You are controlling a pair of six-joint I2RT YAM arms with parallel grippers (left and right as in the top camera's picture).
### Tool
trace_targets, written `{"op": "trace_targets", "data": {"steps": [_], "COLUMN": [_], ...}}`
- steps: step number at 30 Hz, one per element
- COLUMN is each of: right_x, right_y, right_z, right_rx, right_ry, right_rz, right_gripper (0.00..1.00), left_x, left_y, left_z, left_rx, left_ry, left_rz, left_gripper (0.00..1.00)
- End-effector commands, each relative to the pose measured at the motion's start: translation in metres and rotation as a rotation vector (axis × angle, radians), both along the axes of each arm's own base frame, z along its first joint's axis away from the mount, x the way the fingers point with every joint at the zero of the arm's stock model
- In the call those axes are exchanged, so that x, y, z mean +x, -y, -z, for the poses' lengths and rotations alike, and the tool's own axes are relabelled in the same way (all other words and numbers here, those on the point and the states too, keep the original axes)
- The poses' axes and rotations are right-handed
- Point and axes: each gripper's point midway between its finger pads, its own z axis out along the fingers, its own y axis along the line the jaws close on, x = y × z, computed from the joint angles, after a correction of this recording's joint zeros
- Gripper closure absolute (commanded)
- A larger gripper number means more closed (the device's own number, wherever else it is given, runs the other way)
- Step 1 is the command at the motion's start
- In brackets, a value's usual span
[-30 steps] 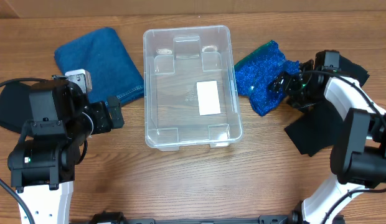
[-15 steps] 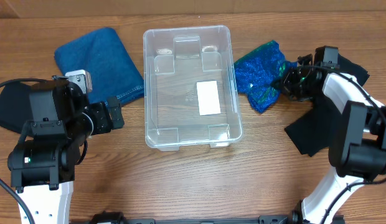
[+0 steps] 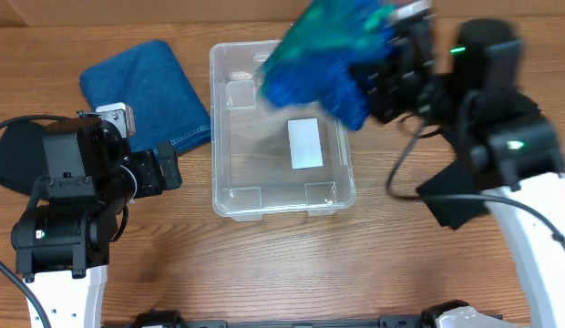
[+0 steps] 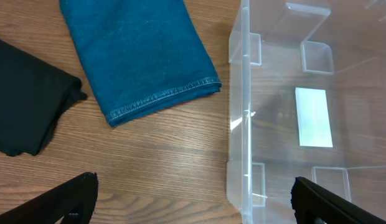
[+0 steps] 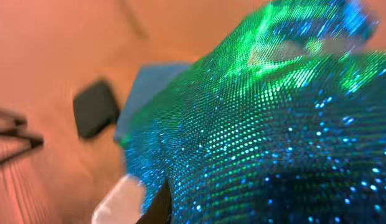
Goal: Pack container
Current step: 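Carry the blue cloth with the right gripper and lay it in the bin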
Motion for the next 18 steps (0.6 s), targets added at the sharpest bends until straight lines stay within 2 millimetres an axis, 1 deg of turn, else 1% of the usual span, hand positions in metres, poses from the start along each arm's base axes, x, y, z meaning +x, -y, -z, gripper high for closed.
{"op": "trace_targets", "data": {"steps": [1, 2, 3, 6, 8, 11, 12, 13, 14, 15, 16, 17, 18], "right_x": [0.010, 0.011, 0.015, 0.030, 0.043, 0.054, 0.061, 0.068, 0.087, 0.111, 0.128, 0.128, 0.126], "right_y": [-0.035, -0.046, -0.062, -0.086, -0.096, -0.104, -0.108, -0.107, -0.094, -0.071, -0.047, -0.037, -0.036], "right_z": [0.042, 0.054, 0.073, 0.110, 0.132, 0.151, 0.162, 0.167, 0.176, 0.184, 0.190, 0.195, 0.193], "right_rx": [-0.187, -0.212, -0.243, -0.283, -0.296, -0.301, -0.308, -0.320, -0.351, -0.386, -0.416, -0.444, -0.449], "right_ry": [0.049, 0.044, 0.036, 0.025, 0.020, 0.014, 0.023, 0.023, 0.007, -0.013, -0.035, -0.054, -0.054], "right_rz": [-0.114, -0.152, -0.201, -0.261, -0.277, -0.287, -0.300, -0.272, -0.147, 0.036, 0.201, 0.229, 0.226], "right_gripper": [0.96, 0.96, 0.96, 0.96, 0.96, 0.96, 0.96, 0.88, 0.32, 0.00, 0.00, 0.00, 0.01], "left_x": [0.002, 0.002, 0.002, 0.002, 0.001, 0.001, 0.001, 0.001, 0.001, 0.001, 0.001, -0.001, -0.002], "left_y": [0.003, 0.003, 0.003, 0.003, 0.004, 0.003, 0.004, 0.003, 0.004, 0.004, 0.004, 0.004, 0.004], "left_z": [-0.008, -0.008, -0.008, -0.008, -0.008, -0.007, -0.007, -0.007, -0.008, -0.007, -0.007, -0.006, -0.005], "left_rx": [-0.008, -0.008, -0.008, -0.008, -0.009, -0.008, -0.009, -0.008, -0.009, -0.009, -0.014, -0.015, -0.014], "left_ry": [0.021, 0.021, 0.021, 0.021, 0.018, 0.017, 0.017, 0.017, 0.017, 0.017, 0.014, 0.005, 0.001], "left_rz": [0.011, 0.011, 0.011, 0.011, 0.011, 0.011, 0.011, 0.011, 0.011, 0.011, 0.007, 0.006, 0.006], "left_gripper": [0.00, 0.00, 0.00, 0.00, 0.00, 0.00, 0.00, 0.00, 0.00, 0.00, 0.00, 0.00, 0.00]}}
